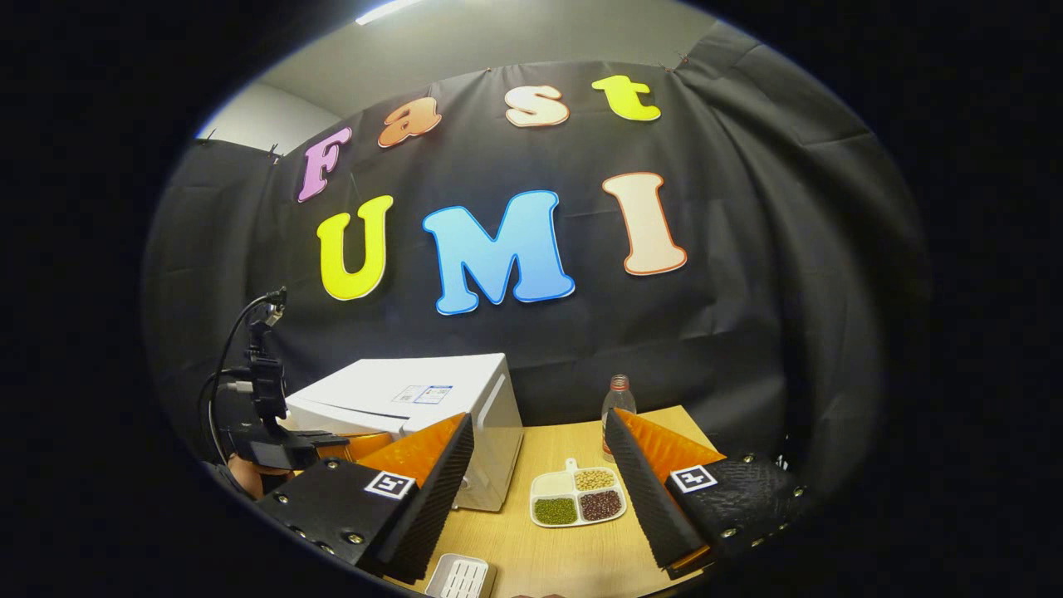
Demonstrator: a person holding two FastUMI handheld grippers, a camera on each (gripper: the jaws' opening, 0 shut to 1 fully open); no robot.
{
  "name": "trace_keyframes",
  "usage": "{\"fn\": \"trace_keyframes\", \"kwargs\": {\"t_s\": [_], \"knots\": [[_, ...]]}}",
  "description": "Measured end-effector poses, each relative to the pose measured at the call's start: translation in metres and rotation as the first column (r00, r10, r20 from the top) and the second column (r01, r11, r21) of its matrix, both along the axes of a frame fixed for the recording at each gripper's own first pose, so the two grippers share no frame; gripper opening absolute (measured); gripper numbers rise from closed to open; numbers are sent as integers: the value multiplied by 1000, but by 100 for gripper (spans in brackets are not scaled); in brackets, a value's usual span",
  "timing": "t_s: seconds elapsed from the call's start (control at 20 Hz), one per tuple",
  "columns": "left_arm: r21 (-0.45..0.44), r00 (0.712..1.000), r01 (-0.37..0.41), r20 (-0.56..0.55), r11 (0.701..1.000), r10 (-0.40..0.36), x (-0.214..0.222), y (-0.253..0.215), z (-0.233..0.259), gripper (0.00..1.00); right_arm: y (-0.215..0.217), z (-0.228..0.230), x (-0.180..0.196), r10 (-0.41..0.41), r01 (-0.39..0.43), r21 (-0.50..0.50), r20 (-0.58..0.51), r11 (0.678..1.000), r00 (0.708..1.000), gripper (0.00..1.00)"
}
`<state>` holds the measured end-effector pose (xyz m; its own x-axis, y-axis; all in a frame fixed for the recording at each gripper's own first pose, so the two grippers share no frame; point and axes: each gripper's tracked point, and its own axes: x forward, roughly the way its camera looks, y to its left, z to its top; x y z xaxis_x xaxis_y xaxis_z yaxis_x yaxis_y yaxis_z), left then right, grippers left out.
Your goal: Open the microwave oven with the left hand, put the food in, and close the microwave oven.
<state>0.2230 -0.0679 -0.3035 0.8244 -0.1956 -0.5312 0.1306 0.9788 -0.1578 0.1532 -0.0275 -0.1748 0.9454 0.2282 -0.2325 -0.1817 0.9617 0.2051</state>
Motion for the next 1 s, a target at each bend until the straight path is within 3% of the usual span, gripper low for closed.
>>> {"fn": "trace_keyframes", "kwargs": {"t_s": [0.35,0.45,0.55,0.6,0.85,1.0], "knots": [[28,1000,-15,26,1000,14,2,0,0,7,14,2,-4,75,-75,-24,-1,997,997,96],[55,998,-41,44,998,38,13,9,2,7,15,8,-11,71,-71,-29,5,997,997,96],[-17,1000,-27,14,999,27,8,1,-1,7,20,13,-21,59,-59,-43,7,997,998,96],[17,999,-20,34,1000,20,9,9,6,7,21,16,-25,44,-43,-55,14,998,999,96],[31,985,20,173,999,-25,-10,22,88,7,35,62,-44,-23,26,-44,65,999,998,96],[40,958,9,285,999,-20,-39,47,165,7,44,99,-50,-41,48,-47,140,998,989,95]]}}
